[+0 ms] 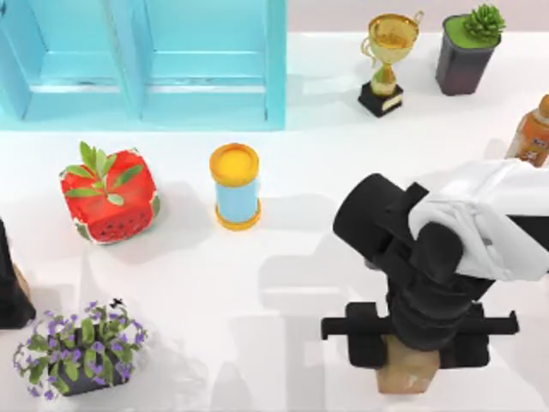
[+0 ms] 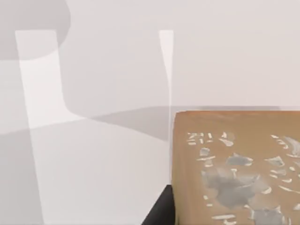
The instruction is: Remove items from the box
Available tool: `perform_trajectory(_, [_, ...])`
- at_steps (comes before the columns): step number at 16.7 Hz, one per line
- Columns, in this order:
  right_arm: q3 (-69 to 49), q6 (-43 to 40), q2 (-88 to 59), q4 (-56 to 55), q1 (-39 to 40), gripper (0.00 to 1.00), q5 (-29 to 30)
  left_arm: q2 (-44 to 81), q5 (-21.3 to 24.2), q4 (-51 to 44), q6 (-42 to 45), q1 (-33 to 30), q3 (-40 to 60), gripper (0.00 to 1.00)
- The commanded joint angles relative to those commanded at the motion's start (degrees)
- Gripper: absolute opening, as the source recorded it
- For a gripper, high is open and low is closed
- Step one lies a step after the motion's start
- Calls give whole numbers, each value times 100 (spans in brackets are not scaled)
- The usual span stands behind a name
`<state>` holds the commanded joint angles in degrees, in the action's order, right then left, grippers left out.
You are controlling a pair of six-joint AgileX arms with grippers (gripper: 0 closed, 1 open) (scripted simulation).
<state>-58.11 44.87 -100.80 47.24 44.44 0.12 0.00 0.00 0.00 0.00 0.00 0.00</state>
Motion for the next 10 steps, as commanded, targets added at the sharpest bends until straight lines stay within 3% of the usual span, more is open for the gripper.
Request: perform_trajectory(10, [0,0,0,0,0,98,0,0,0,0,0,0,0,100])
